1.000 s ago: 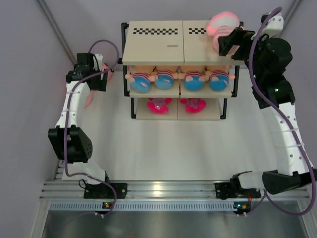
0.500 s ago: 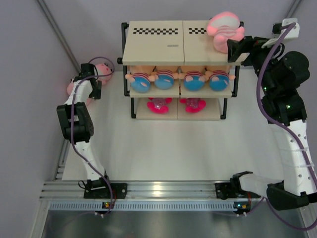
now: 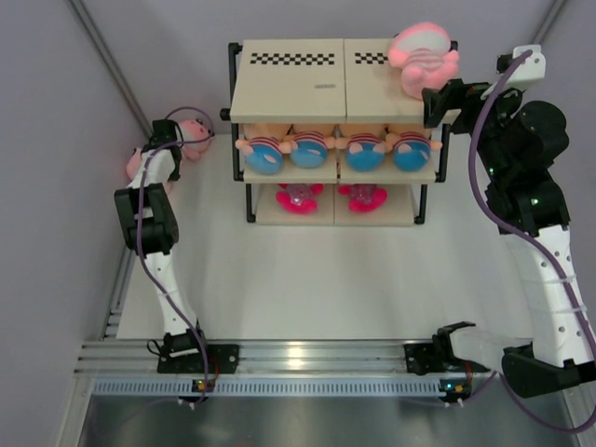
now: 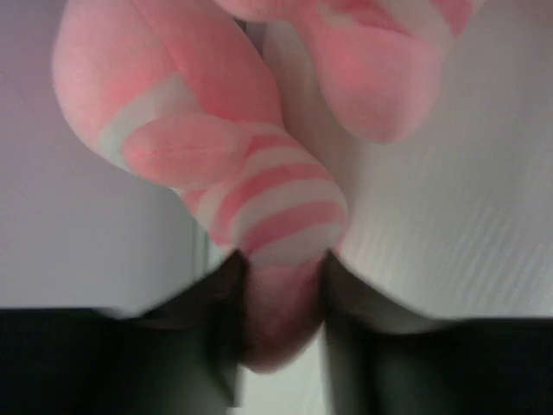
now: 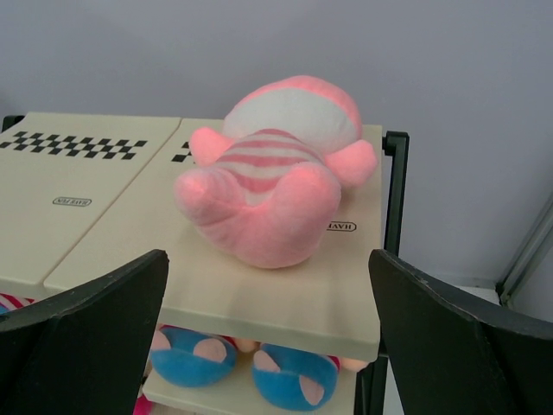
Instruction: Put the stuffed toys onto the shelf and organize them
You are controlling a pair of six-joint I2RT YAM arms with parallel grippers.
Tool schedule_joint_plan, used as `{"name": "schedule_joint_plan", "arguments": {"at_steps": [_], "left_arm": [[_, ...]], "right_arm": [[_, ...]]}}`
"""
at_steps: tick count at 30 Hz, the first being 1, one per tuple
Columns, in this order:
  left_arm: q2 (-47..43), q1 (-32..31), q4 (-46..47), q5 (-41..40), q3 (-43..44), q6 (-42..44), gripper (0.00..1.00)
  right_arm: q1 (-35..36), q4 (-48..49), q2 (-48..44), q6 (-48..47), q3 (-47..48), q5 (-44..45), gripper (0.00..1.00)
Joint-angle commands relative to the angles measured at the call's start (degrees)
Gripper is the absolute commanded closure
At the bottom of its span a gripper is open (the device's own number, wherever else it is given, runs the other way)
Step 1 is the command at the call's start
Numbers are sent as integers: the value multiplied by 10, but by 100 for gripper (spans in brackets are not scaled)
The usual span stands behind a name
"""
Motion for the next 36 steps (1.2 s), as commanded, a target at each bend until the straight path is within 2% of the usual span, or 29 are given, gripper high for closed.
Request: {"name": "schedule_joint_plan", "arguments": {"at_steps": [1,2,3,6,11,12,16,18,22,27,31,32,36], "left_arm": [[9,7,48,-26,31,40,70],[6,8,49,-30,28,45,88],[-2,10,49,-29,12,44,100],[-66,9,47,13,-59,34,100],[-272,1,26,116,-208,23,100],[-302,-3,11,158,-243,23,100],[-453,-26,-67,232,-291,30,100],[-495,-51,-111,232,-291,36,100],[-573,-90,-167,217,-225,37,100],[-581,-123,-202,178,-79,49,100],[-533,-197,-209,121,28,126,100],[-499,-237,-214,87,94,132,100],[-438,-329,-224,27,232,157,100]], "right_arm": [[-4,-2,-16,-9,4,4,1],[-4,-3,-19,-9,0,4,1],[-3,0,-21,-11,-3,5,1],[-3,4,-32,-12,-9,9,1],[-3,0,-36,-13,-11,11,1],[-3,-1,-36,-14,-11,11,1],[-3,-3,-44,-8,-17,6,1],[-3,-3,-50,-7,-21,3,1],[-3,-5,-62,-5,-26,0,1],[-3,-8,-79,-5,-39,-2,1],[-3,-12,-88,-8,-48,2,1],[-3,-13,-90,-7,-49,2,1],[-3,-19,-91,-7,-53,1,1]]}}
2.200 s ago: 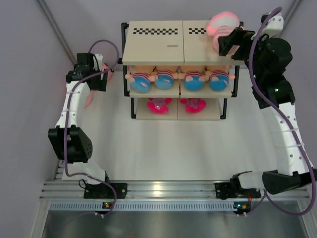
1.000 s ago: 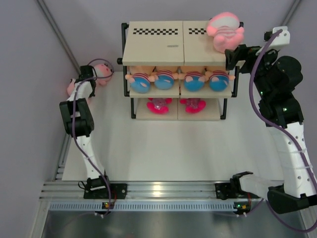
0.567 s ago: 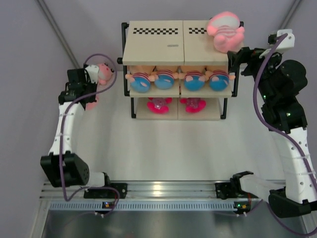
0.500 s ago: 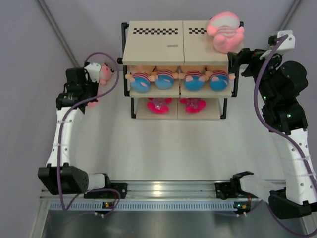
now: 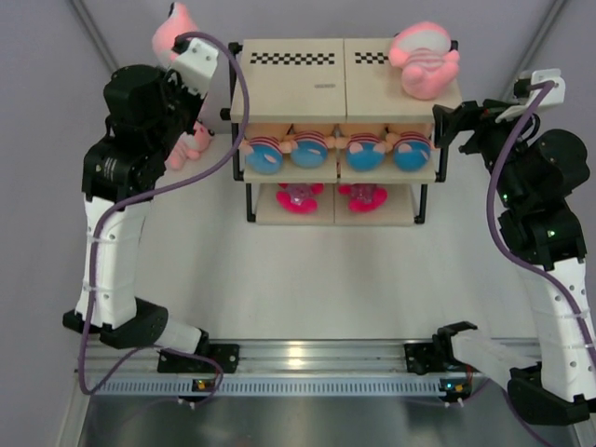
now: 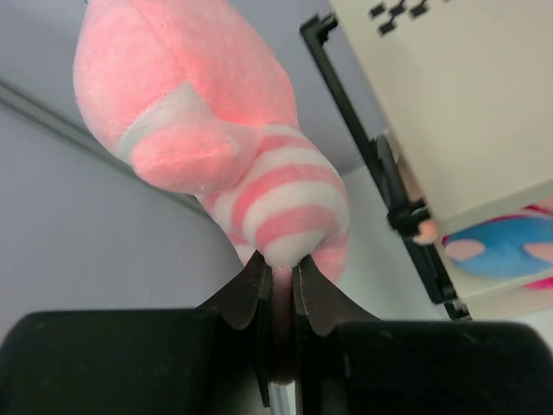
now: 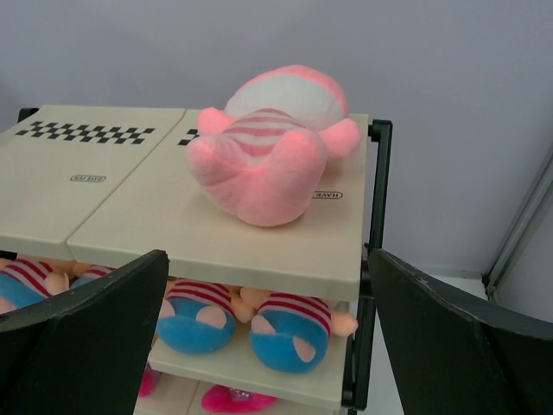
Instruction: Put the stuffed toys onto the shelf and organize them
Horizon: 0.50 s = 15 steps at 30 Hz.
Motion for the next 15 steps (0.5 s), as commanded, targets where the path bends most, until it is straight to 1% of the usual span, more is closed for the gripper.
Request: {"name": "schedule_joint_plan", "arguments": {"at_steps": [1,2,3,5,7,8,11,13,15], "left_arm": [[60,-74,-3,-88,90,59,100],[71,-114,-2,-101,119,66,100],[88,-130,-2,-119,133,69,100],[98,-171,-2,-116,161,66,100],[108,-196,-1,-106,169,63,100],[112,-220,-1,-106,168,63,100],[136,-259,-1,-102,160,66,100],[156,-269,0,-81,168,57,100],[182,-273,4,-77,183,46,100]], "right_arm": [[-3,-1,-9,-2,-6,-3,1],[-4,-3,-9,-4,-6,-2,1],[-3,-5,-11,-5,-7,0,1],[-3,-11,-11,-5,-11,3,0],[-3,-11,-12,-4,-15,2,0],[-3,-10,-14,-2,-17,3,1],[-3,-9,-15,1,-18,3,1],[-4,-9,-20,-2,-14,4,1],[-3,-8,-27,-2,-13,10,1]]}}
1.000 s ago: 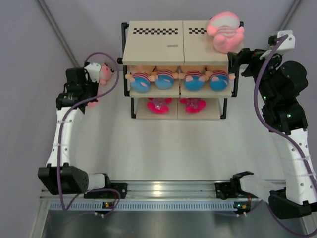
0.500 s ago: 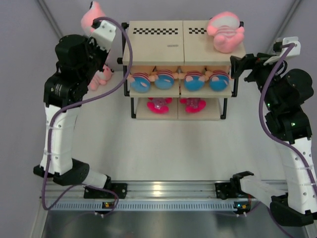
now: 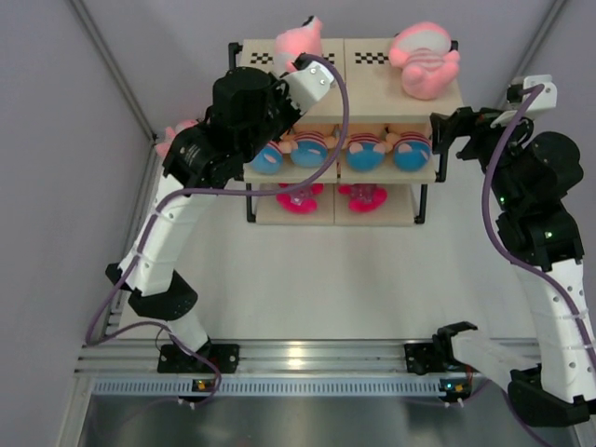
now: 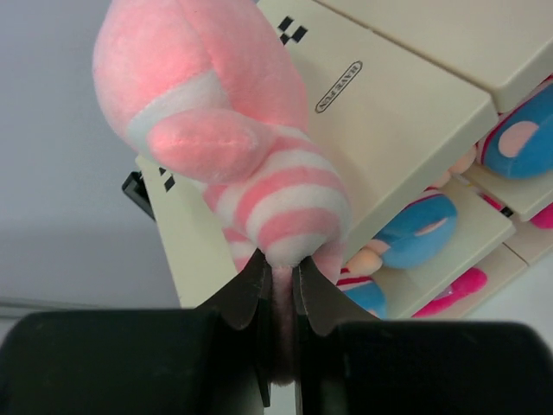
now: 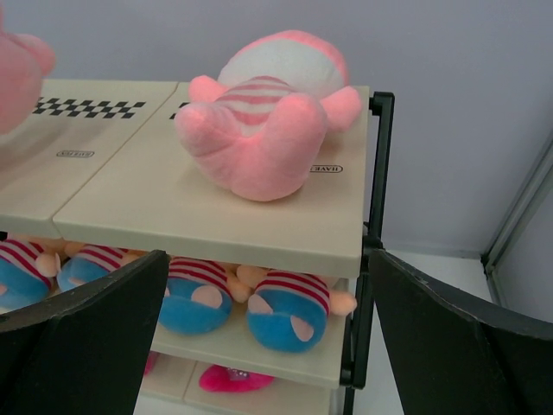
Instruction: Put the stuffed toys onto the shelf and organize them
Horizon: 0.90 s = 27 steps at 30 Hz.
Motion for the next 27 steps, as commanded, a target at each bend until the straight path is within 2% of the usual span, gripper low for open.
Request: {"name": "schedule_joint_plan", "arguments": {"at_steps": [1,6,7,9,10,11,12,14,15,19,23,27], "left_arm": [[33,-10,26,5,48,-12,100],[71,-16,83,-11,56,-14,94],[75,-18,99,-15,57,-15,87],[85,-18,106,-9,60,-22,79],[86,-19,107,-1,62,-27,71],[85,-20,107,9,61,-30,57],[83,-21,106,20,61,-38,48],[73,-25,106,31,60,-47,40],[68,-25,106,43,60,-57,29],[43,-25,107,72,73,-92,13],[8,-25,107,82,89,-107,7],[-24,-25,107,43,84,-89,6]], "right_arm": [[-3,12,-23,0,6,7,1],[-4,4,-24,2,12,-1,0],[-3,2,-22,3,17,-3,1],[-3,1,-19,3,26,-12,1],[-4,0,-16,6,30,-21,1],[-3,2,-14,8,34,-26,1],[-4,3,-10,9,44,-26,1],[-3,7,-6,17,54,-55,1],[-3,11,-1,20,63,-61,1],[-2,33,21,44,97,-96,1],[5,44,79,75,157,-142,3],[55,43,142,68,236,-113,5]]}}
